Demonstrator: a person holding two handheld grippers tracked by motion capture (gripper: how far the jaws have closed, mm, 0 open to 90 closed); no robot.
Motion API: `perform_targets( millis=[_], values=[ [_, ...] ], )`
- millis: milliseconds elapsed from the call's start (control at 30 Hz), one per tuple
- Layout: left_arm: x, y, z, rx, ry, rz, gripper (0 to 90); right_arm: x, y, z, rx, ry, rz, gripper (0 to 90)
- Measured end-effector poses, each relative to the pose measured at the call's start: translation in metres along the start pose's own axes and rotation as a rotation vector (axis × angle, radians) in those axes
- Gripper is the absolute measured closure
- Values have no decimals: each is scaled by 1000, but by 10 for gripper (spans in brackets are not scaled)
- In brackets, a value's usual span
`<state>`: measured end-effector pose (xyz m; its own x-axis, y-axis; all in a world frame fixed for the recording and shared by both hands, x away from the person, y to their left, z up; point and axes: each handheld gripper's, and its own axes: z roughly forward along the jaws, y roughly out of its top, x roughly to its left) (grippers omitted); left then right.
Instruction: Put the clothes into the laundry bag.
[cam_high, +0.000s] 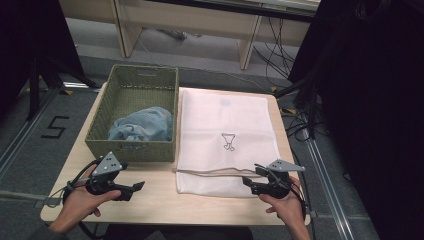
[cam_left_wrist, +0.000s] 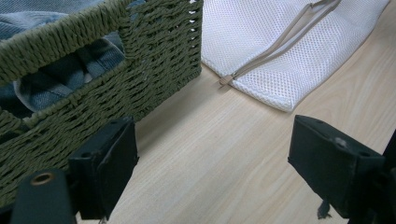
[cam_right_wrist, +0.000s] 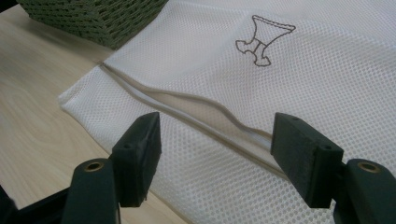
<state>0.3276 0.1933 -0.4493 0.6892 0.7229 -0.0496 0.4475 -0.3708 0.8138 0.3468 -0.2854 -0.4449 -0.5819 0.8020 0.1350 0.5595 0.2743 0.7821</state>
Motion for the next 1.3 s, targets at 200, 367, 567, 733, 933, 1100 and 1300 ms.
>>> perform_targets(
  millis=[200,367,567,733,933,1100,1300],
  values=[
    [0,0,1,-1,-2,1,151,1,0,1,0,0,4,346],
    [0,0,1,0,0,1,151,1,-1,1,-5,0,7,346],
    [0,0,0,-1,1,-3,151,-2,0,2,-13,-5,-31,344],
    [0,0,1,-4,-3,0,151,0,0,3,1,-5,-8,334],
    [2,0,2,12,-7,4,151,-1,4,7,7,-18,-30,313],
    [2,0,2,11,-3,11,151,-8,8,17,14,-28,-60,282],
    [2,0,3,14,-2,8,151,-18,15,33,57,-58,-125,279]
  ],
)
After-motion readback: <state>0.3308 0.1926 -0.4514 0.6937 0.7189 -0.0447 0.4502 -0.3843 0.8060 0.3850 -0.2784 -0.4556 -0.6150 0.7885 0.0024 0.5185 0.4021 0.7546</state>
